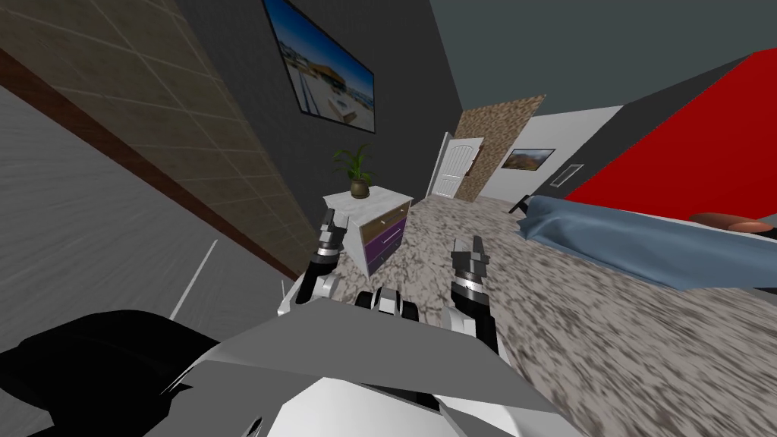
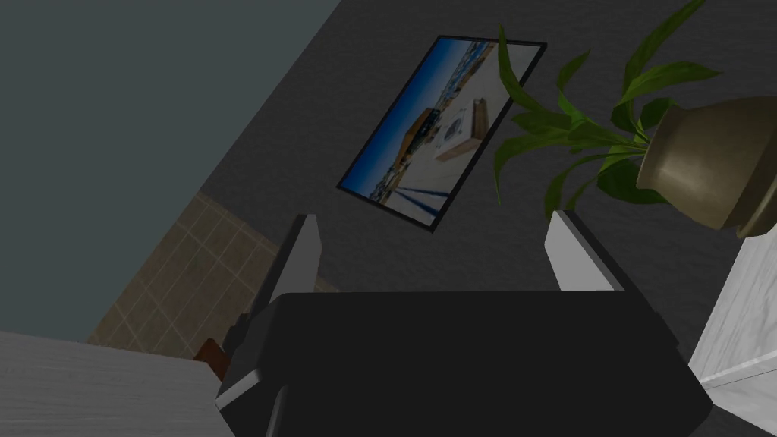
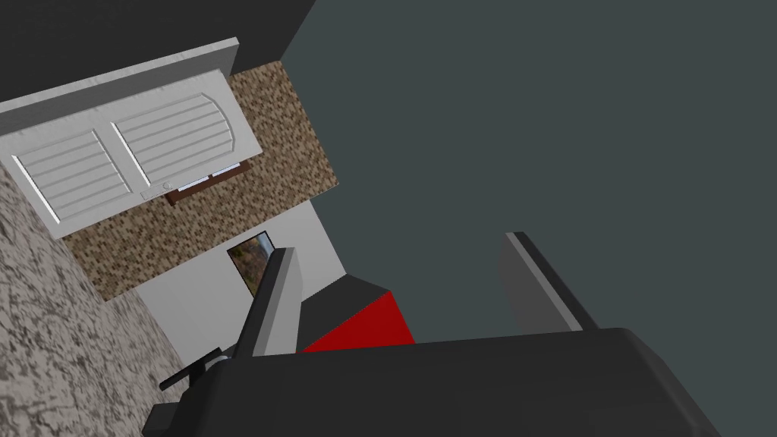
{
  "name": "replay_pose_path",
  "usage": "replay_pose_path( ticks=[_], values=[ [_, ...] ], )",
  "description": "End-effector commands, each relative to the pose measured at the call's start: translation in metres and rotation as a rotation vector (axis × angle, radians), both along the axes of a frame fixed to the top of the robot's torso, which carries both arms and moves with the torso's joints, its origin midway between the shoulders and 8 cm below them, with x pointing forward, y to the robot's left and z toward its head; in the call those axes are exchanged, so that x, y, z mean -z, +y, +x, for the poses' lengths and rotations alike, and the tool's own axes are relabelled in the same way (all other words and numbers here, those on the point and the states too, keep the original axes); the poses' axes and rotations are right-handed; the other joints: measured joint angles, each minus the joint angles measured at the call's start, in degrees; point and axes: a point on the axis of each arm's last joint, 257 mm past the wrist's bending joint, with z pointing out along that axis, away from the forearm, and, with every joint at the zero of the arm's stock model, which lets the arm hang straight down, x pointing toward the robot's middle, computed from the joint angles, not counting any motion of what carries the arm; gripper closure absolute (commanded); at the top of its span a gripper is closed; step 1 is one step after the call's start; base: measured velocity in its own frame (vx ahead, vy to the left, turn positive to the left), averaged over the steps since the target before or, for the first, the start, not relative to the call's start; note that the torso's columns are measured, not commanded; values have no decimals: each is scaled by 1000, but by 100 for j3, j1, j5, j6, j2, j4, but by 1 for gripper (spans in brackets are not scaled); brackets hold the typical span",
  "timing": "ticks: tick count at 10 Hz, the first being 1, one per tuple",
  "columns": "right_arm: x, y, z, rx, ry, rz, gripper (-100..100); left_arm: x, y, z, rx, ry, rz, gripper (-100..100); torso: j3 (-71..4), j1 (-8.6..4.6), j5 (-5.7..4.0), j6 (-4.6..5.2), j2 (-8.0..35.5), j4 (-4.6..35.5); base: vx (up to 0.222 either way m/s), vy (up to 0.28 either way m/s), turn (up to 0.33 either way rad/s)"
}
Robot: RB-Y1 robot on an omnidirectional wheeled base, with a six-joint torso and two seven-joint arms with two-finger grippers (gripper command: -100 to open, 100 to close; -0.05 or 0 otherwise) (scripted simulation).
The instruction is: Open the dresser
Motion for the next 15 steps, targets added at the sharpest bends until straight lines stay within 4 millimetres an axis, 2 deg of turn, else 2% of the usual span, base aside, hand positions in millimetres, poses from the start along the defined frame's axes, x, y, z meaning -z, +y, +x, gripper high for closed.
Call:
replay_pose_path(
  ticks=[1,9,10,11,15],
  values=[
    [0,0,0,0,0,0,0,23,-4,16,9,58,25,-100,3,1,-1,-1,8,3,56,19,-65],
    [0,0,0,0,0,0,0,84,-23,53,27,201,72,-100,7,3,1,-1,14,6,46,14,-62],
    [0,0,0,0,0,0,0,97,-28,60,32,231,82,-100,7,3,0,-1,14,6,50,15,-85],
    [0,0,0,0,0,0,0,97,-28,60,32,231,82,-100,5,1,0,0,12,5,40,10,-39],
    [0,0,0,0,0,0,0,122,-38,72,41,287,106,-100,-7,11,5,3,-9,-5,28,9,-44]
  ],
)
